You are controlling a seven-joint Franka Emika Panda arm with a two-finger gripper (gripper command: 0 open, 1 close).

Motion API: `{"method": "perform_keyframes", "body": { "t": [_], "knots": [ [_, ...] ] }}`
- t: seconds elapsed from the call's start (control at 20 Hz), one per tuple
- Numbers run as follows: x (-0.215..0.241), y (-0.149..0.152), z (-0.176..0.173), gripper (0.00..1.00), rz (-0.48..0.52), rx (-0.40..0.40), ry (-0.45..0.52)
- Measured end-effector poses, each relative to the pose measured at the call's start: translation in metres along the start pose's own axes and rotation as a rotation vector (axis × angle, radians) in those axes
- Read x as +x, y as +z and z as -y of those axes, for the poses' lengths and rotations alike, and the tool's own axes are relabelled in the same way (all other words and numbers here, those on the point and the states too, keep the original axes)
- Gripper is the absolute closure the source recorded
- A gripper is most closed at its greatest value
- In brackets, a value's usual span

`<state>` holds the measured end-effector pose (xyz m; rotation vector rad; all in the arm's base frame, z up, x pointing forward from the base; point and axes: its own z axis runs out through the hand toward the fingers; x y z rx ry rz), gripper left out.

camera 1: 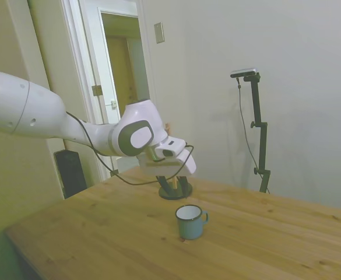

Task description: Unload the mug

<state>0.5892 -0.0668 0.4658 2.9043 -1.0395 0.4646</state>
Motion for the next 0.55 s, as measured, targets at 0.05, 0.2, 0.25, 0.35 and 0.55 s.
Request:
{"method": "perform_keyframes", "body": {
  "t": [0.05,0.2,0.25,0.35,0.55],
  "knots": [
    [-0.007,-0.002,0.011,0.00,0.002,0.009,-0.008],
    [-0.030,-0.010,0.044,0.00,0.006,0.040,-0.026],
    [-0.037,-0.015,0.053,0.00,0.007,0.051,-0.026],
    [-0.049,-0.025,0.064,0.00,0.016,0.076,-0.015],
    [-0.066,-0.044,0.058,0.00,0.069,0.088,0.009]
  ]
}}
